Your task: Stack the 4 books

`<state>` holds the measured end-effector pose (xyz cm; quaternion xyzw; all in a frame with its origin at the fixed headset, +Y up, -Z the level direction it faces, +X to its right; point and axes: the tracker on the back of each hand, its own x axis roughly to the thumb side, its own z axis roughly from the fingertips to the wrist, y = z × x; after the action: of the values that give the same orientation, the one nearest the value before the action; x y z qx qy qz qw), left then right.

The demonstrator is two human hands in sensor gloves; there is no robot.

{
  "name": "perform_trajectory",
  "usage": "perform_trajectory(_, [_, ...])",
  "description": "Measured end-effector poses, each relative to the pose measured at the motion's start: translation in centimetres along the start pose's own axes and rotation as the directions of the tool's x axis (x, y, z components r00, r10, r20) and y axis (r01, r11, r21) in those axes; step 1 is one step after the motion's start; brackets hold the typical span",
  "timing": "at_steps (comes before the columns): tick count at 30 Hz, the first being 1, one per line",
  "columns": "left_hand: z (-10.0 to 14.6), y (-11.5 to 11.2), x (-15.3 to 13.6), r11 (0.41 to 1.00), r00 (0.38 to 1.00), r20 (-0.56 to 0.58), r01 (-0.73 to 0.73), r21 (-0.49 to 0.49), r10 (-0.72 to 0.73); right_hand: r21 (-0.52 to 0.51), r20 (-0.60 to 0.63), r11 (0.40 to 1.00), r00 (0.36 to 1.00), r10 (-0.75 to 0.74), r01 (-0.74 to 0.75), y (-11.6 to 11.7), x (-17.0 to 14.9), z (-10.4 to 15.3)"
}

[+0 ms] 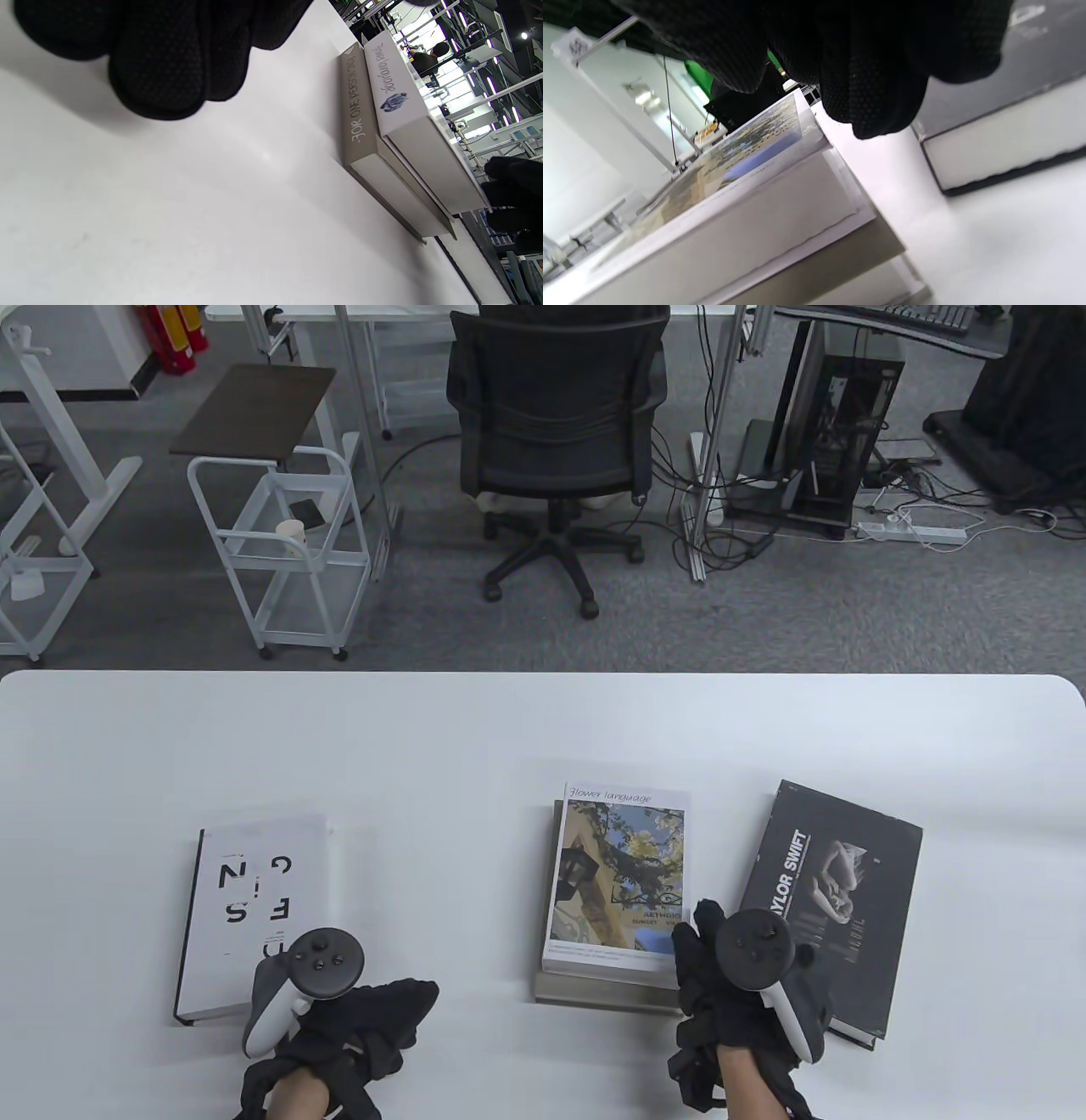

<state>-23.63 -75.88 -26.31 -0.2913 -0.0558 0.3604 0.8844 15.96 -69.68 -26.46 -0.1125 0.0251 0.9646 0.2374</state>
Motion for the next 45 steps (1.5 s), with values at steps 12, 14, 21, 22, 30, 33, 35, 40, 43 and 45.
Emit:
perform_trajectory(12, [-0.6,-1.3,0.7,0.998,1.000,0.012,0.026,-0.057,-0.026,0.031,-0.021,0.928,0.928,0.371,-0.370,-3.3,-5.3,-1.5])
perform_trajectory(14, [-0.7,-1.5,0.9,0.997,0.999,0.016,0.036,-0.062,-0.036,0.077,-0.047,0.912,0.912,0.407,-0.403,-3.2,-7.0,-2.0])
perform_trajectory(21, [-0.6,-1.6,1.4,0.997,0.997,0.045,0.057,-0.054,-0.055,0.247,-0.083,0.898,0.916,0.393,-0.363,-1.8,-10.2,-2.6])
perform_trajectory(22, [-0.6,-1.6,1.6,0.997,0.997,0.054,0.059,-0.051,-0.056,0.265,-0.084,0.888,0.908,0.411,-0.377,-1.5,-10.3,-2.7])
perform_trajectory(30, [-0.3,-2.5,4.6,0.992,0.978,0.178,0.120,-0.037,-0.111,0.295,-0.052,0.871,0.903,0.426,-0.394,-1.1,-10.4,-2.3])
perform_trajectory(33, [-0.3,-3.3,6.7,0.988,0.963,0.234,0.146,-0.045,-0.132,0.285,-0.042,0.874,0.906,0.422,-0.394,-1.4,-10.2,-2.0])
perform_trajectory(35, [-0.1,-4.0,8.5,0.981,0.950,0.259,0.190,-0.036,-0.175,0.283,-0.046,0.880,0.911,0.410,-0.382,-1.7,-10.1,-1.8])
perform_trajectory(40, [0.1,-5.9,13.7,0.921,0.862,0.331,0.382,0.070,-0.383,0.271,-0.055,0.892,0.920,0.388,-0.361,-2.3,-10.1,-1.3])
perform_trajectory(43, [-0.1,-7.3,16.3,0.940,0.866,0.380,0.340,0.025,-0.324,0.248,-0.081,0.915,0.934,0.347,-0.318,-2.7,-10.3,-0.9])
perform_trajectory(45, [-0.4,-8.3,17.9,0.948,0.864,0.409,0.318,0.011,-0.294,0.233,-0.082,0.921,0.938,0.338,-0.312,-3.0,-10.5,-0.7])
